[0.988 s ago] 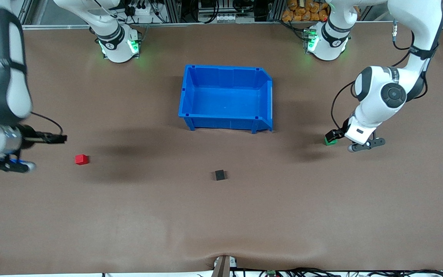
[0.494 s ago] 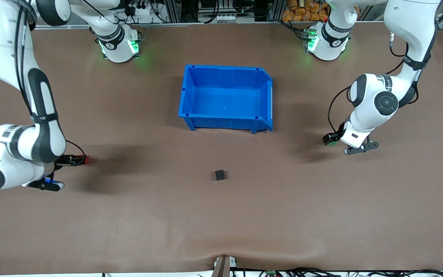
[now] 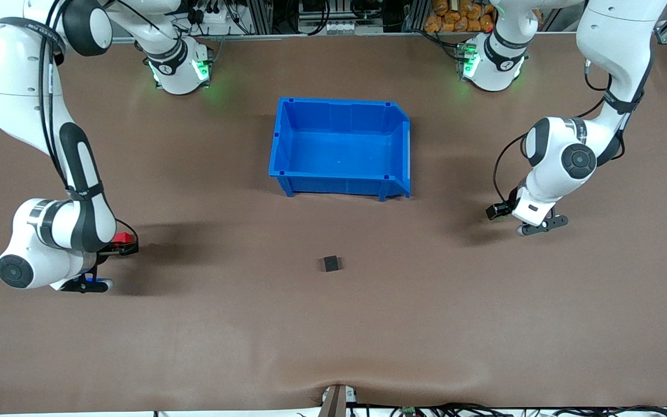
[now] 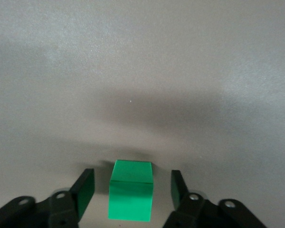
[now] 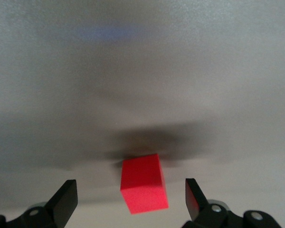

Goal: Attach green and red cubes to black cube
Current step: 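Grasp the green cube with the left gripper while the right gripper grasps red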

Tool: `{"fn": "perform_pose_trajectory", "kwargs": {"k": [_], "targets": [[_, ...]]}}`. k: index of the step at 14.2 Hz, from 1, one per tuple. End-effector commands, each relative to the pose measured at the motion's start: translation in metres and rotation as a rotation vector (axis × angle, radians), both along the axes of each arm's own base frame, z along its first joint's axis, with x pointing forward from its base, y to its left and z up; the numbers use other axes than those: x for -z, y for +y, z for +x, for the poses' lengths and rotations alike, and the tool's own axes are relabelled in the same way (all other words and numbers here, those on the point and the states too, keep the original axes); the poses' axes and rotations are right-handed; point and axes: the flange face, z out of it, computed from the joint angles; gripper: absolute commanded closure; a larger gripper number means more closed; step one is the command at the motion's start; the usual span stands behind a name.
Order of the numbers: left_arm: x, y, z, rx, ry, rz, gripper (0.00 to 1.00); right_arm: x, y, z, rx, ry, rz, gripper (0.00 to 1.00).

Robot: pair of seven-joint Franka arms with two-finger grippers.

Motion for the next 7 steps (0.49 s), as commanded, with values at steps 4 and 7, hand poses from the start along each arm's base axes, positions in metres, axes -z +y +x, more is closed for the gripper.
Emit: {"fn": "perform_pose_trajectory", "kwargs": {"k": [4,7], "targets": [[0.002,-0.001,-0.001,-0.017,-0.005,0.004,0.46,0.005,-0.005,-0.002,-0.060,0.007,0.014,0.49],[0.005,-0.006,-0.002,-0.046,0.000,0.004,0.72,0.006,-0.011,-0.003,-0.092,0.011,0.031,1.00]]}}
